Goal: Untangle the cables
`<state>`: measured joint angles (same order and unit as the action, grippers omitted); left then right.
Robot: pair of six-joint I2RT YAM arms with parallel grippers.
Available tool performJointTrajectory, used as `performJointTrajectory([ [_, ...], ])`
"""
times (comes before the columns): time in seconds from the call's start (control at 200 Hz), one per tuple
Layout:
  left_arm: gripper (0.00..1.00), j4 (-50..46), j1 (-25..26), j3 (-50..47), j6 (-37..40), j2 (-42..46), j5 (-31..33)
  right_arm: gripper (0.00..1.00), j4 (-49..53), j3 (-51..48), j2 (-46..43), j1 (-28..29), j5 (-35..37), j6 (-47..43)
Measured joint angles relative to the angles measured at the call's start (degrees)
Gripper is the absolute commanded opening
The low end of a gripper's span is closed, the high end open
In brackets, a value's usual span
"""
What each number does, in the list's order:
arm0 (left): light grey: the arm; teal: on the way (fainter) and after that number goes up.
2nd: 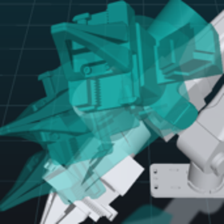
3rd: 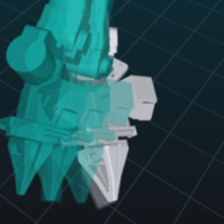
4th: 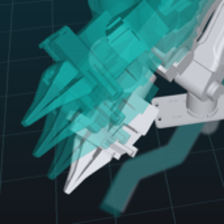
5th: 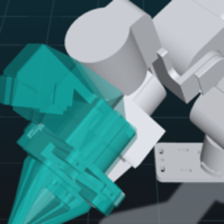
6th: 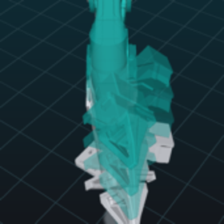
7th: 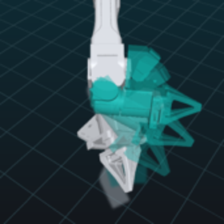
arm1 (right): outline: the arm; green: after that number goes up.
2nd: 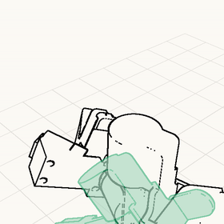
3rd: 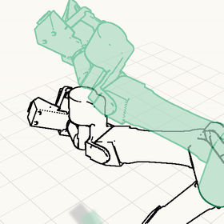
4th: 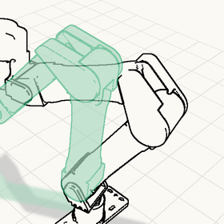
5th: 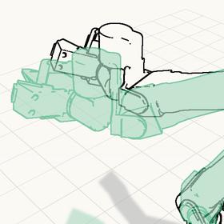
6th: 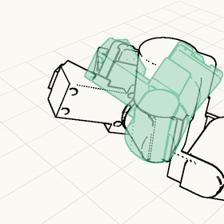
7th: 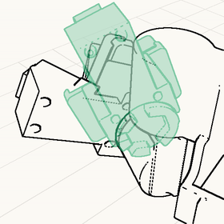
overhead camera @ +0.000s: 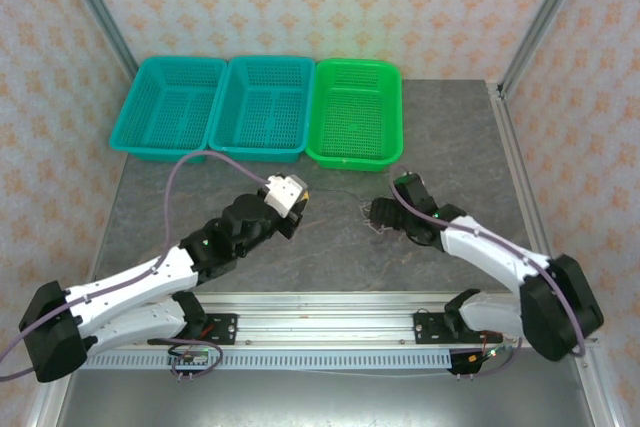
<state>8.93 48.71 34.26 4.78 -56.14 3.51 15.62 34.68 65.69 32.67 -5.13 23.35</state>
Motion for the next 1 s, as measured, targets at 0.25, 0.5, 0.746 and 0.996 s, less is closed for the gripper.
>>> performJointTrajectory([
  [0.25,0.00,1.2,0.0,0.3,-4.0,-2.4,0.0,0.99,-16.7,-6.0,-13.3,13.3,4.8,-17.2],
  [0.5,0.00,1.1,0.0,0.7,-5.4,-1.9,-0.1,1.00,-31.3,-7.4,-2.4,13.5,1.2,-35.1],
  [0.746,0.00,-1.6,0.0,1.0,-7.4,4.5,1.8,0.34,-32.7,-2.8,16.0,13.3,10.0,-34.8],
  [0.996,0.00,-10.3,-3.3,2.4,-12.0,14.4,10.1,0.38,-30.7,-0.7,19.5,3.3,16.0,-11.5],
])
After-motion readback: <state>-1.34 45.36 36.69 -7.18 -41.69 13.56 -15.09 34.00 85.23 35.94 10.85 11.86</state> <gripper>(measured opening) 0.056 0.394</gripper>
